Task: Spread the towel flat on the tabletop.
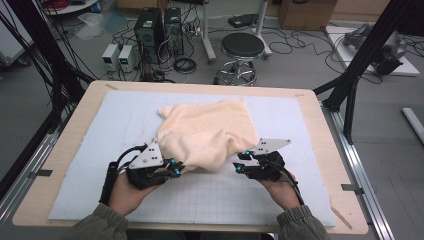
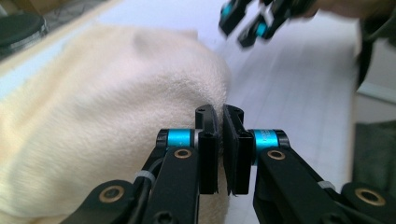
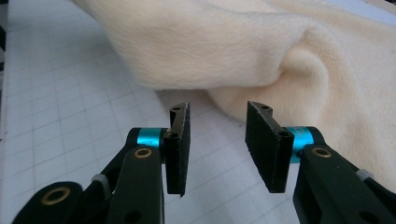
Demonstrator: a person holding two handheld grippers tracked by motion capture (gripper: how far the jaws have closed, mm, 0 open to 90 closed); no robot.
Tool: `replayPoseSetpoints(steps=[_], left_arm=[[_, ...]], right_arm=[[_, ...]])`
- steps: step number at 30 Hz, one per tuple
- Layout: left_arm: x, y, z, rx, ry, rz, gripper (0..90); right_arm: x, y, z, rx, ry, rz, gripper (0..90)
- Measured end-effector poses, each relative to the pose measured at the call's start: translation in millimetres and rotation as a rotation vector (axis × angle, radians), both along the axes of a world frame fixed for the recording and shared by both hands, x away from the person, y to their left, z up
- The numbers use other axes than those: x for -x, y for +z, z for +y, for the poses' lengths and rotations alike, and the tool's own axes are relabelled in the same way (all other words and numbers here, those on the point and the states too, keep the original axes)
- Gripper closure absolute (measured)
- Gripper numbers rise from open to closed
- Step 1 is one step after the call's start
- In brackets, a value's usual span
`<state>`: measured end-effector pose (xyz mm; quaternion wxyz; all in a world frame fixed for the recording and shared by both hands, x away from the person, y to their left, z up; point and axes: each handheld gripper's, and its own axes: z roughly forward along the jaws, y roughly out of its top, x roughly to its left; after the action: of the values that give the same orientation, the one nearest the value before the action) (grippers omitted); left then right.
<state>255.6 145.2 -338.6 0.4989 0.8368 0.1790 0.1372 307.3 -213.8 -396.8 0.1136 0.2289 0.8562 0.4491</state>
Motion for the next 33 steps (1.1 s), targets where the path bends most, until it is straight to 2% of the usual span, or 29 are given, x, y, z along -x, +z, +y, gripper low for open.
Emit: replayPoseSetpoints(steps=[1,3,5,8,10,13,15,18,19,21,23,27,33], left_arm=[[1.8,6.2,3.0,0.023,0.002,-0.006,84.9],[1.2,13.9,8.5,0.034,0.018,-0.025,84.9],[-6.7,12.2,14.8,0.029,0.050,-0.019,84.8],[-26.3,-5.6,27.3,0.053,0.122,0.029,84.7],[-41.0,-20.6,34.1,0.036,0.184,0.055,84.6],[-60.8,-40.3,41.4,0.023,0.249,0.083,84.6],[-70.2,-49.5,42.3,-0.010,0.269,0.098,84.6],[-75.4,-56.7,43.3,-0.011,0.269,0.117,84.6],[-74.8,-56.7,43.6,-0.013,0.264,0.115,84.7],[-70.7,-54.0,43.6,-0.006,0.257,0.104,84.7],[-65.4,-48.9,45.3,0.002,0.249,0.090,84.7],[-53.3,-33.6,52.0,0.023,0.233,0.057,84.8],[-50.7,-19.2,55.2,0.036,0.237,0.029,84.9]], right_arm=[[1.3,-0.3,1.7,0.004,0.007,0.001,60.3],[1.2,-3.2,5.9,0.016,0.019,-0.005,60.2],[-1.2,-8.0,9.6,0.024,0.022,0.006,59.7],[-6.1,-16.7,15.7,0.051,0.029,0.020,58.2],[-11.3,-22.8,20.2,0.072,0.034,0.013,57.4],[-21.8,-32.5,29.2,0.097,0.032,0.015,56.9],[-28.8,-38.9,35.8,0.103,0.029,0.025,57.8],[-33.9,-45.7,42.5,0.133,0.037,0.007,69.7],[-34.7,-45.2,41.7,0.133,0.038,0.000,78.1],[-34.6,-42.2,37.8,0.117,0.042,0.023,83.6],[-32.9,-37.9,33.0,0.105,0.053,0.038,84.7],[-19.7,-21.8,20.2,0.097,0.078,0.020,85.0],[-1.5,10.7,-9.9,0.013,0.083,-0.003,85.4]])
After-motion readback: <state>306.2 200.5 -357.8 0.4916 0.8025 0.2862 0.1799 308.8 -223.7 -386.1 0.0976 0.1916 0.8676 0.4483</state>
